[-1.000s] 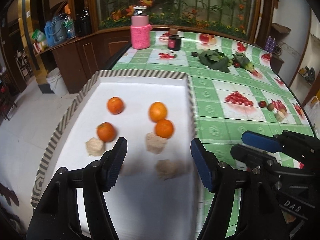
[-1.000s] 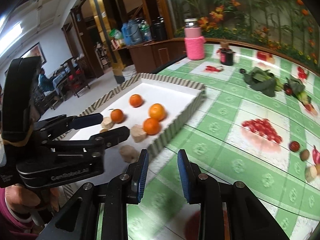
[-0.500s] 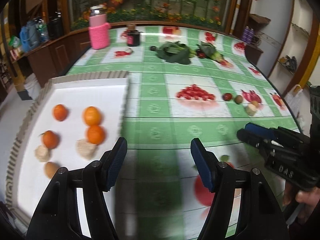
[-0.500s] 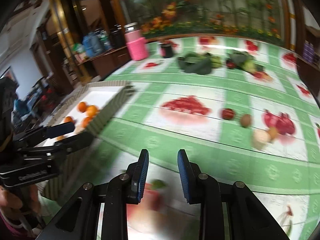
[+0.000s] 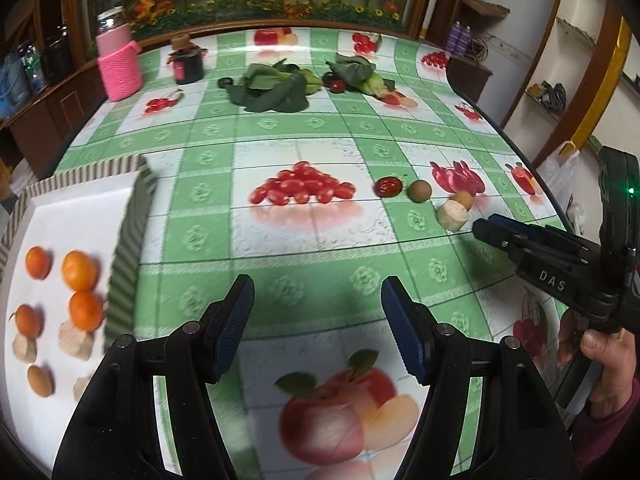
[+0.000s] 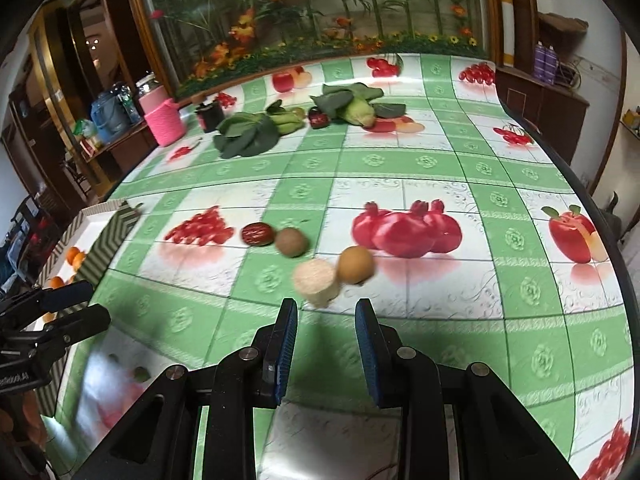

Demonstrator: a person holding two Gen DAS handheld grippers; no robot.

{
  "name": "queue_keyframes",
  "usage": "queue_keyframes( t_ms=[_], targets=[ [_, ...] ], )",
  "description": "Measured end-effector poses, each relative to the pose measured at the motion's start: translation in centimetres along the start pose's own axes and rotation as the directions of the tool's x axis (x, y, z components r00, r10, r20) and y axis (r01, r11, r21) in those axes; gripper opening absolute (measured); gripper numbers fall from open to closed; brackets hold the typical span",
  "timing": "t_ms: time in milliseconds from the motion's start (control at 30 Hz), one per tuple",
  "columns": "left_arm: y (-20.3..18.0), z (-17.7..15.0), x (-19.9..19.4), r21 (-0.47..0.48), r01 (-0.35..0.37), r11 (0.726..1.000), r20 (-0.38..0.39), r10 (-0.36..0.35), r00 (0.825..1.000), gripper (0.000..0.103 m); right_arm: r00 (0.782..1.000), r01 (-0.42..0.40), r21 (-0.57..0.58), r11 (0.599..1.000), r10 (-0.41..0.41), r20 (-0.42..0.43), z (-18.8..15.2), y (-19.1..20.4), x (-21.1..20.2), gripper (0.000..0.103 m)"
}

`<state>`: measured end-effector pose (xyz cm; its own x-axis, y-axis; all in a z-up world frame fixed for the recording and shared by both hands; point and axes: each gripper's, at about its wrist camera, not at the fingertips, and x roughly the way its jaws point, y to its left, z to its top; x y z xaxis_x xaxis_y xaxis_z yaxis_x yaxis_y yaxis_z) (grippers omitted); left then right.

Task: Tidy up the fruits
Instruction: 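Grasp another beige round cake with the right gripper while the left grasps a red date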

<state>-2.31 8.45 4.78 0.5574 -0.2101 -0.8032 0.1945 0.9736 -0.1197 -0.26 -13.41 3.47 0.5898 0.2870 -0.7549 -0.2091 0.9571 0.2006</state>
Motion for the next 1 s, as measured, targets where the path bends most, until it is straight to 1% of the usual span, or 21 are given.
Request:
queue_keyframes(
  t_ms=[100,200,300,367,433,533,700,767,800,933,1000],
  targets=[
    [-0.5,0.6,1.0,0.003,0.001,1.0,-0.018,-0.001,1.0,0.066,1.0,-0.018,-0.018,1.0,0.018,-0.019,0.3,0.1,0.7,0.029],
    [-0.7,1.0,1.9,-0.001,0.003,1.0,-0.039,-0.003,0.999,0.066,0.999,-0.02,-0.041,0.999,0.018,-0.042,0.3,0.6,1.8,0.029],
    [-0.8,1.3,2.2,0.003,-0.003,1.0,-0.041,0.003,0.999,0.066,0.998,-0.016,-0.057,0.998,0.013,-0.053,0.4,0.8,2.6,0.029],
    [-0.9,1.6,2.4,0.005,0.0,1.0,-0.04,0.0,0.999,0.066,0.999,-0.006,-0.057,0.998,0.004,-0.051,0.6,0.8,2.8,0.029],
    [-1.0,1.8,2.6,0.008,-0.004,1.0,-0.035,0.005,0.999,0.066,0.999,-0.012,-0.055,0.998,0.009,-0.049,0.9,0.7,2.9,0.032],
    [-1.2,2.2,2.9,0.01,-0.005,1.0,-0.038,0.006,0.999,0.066,0.999,-0.014,-0.058,0.998,0.011,-0.051,1.1,0.9,3.3,0.033],
    [-1.7,3.0,4.1,0.024,-0.016,1.0,-0.054,0.017,0.998,0.066,0.999,0.001,-0.094,0.996,-0.005,-0.041,1.4,1.5,3.8,0.033],
    [-2.1,3.3,4.7,0.035,-0.024,0.999,-0.062,0.026,0.998,0.066,0.999,-0.016,-0.091,0.996,0.013,-0.03,1.4,1.4,3.8,0.032],
    [-2.3,3.6,5.2,0.041,-0.03,0.999,-0.068,0.033,0.997,0.066,1.0,-0.017,-0.09,0.996,0.015,-0.028,1.4,1.3,3.8,0.029],
    [-3.1,4.8,6.3,0.066,-0.036,0.997,-0.077,0.041,0.996,0.066,0.999,-0.033,-0.073,0.997,0.032,-0.019,1.2,0.7,3.4,0.029],
    [-3.8,5.5,7.0,0.102,-0.037,0.994,-0.083,0.046,0.996,0.066,0.999,-0.052,-0.053,0.997,0.051,-0.013,1.1,0.3,3.1,0.029]
  ],
)
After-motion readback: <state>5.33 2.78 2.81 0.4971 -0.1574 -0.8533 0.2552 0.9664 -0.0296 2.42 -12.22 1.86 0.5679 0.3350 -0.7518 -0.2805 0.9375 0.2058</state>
